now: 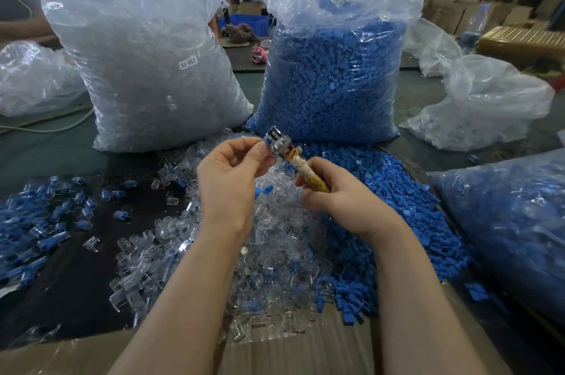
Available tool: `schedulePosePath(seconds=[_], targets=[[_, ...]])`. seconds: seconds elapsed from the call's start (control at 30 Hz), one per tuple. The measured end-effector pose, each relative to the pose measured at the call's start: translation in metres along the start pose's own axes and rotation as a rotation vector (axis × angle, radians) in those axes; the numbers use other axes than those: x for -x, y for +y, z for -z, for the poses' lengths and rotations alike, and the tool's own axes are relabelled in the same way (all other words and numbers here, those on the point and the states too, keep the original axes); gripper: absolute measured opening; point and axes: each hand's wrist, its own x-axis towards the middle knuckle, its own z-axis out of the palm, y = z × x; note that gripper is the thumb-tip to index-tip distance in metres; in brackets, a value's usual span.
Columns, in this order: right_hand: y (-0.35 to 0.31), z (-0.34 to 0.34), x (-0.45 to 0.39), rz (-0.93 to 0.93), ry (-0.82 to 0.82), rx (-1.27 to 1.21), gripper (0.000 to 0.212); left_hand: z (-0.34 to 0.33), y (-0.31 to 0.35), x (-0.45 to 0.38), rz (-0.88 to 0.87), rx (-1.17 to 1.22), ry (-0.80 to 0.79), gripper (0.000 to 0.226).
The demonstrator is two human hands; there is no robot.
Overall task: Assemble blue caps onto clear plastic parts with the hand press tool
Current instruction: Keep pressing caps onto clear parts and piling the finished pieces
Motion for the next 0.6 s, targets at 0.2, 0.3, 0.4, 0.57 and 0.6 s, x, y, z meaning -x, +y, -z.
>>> schedulePosePath(seconds=[0.2, 0.3, 0.4, 0.57, 0.6], targets=[[-0.002, 0.0001, 0.0013, -0.01, -0.025, 0.01, 0.035, -0.0003, -0.0001, 0.0002, 0.024, 0.03, -0.003, 0.011], [-0.0041, 0.0007, 0.0013, -0.026, -0.029, 0.056, 0.038, 0.0001, 0.0005, 0.0002, 0.033, 0.042, -0.008, 0.008], [-0.0056, 0.0, 0.0015, -0.029, -0.042, 0.088, 0.039, 0.0011, 0.0004, 0.0004, 0.041, 0.056, -0.016, 0.007], [-0.0062, -0.0015, 0.0016, -0.002, -0.008, 0.151, 0.03, 0.0014, -0.0009, -0.0003, 0.05, 0.049, -0.018, 0.005], [-0.0055, -0.0015, 0.0014, 0.004, -0.001, 0.155, 0.026, 0.0013, -0.0012, -0.0002, 0.052, 0.049, -0.018, 0.005]])
